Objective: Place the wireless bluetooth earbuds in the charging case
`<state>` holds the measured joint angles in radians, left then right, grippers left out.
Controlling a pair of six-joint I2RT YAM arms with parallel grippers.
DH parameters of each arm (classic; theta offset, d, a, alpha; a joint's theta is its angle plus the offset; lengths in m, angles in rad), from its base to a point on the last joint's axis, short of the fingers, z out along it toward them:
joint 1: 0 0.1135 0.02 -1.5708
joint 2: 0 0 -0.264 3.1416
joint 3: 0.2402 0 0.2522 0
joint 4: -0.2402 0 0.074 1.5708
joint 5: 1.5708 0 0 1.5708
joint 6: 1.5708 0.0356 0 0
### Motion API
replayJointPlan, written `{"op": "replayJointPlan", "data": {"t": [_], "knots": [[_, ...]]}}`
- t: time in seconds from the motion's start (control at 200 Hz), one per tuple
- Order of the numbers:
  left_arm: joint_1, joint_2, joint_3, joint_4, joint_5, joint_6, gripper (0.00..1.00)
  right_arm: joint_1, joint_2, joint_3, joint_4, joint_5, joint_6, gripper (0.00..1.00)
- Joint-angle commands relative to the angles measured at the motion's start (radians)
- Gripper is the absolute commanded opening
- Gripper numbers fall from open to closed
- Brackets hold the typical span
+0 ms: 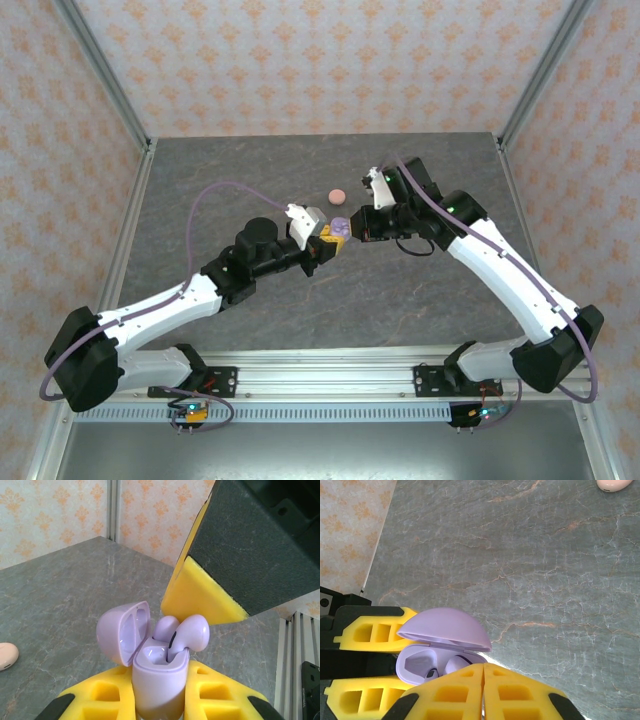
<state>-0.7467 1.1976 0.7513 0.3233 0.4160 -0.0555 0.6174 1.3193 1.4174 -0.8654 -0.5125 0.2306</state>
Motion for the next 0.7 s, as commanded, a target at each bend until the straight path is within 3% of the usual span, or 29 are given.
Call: {"op": "replayJointPlan", "data": {"t": [0.0, 0.696], "knots": [[-0.01, 0.011, 0.041, -0.003, -0.024, -0.002, 0.11, 0.042, 0.007, 0.009, 0.04, -0.074, -0.017, 0.1], [-0.01, 0.016, 0.039, -0.004, -0.077, -0.024, 0.1, 0.049, 0.014, 0.014, 0.081, -0.116, 0.01, 0.1]]}}
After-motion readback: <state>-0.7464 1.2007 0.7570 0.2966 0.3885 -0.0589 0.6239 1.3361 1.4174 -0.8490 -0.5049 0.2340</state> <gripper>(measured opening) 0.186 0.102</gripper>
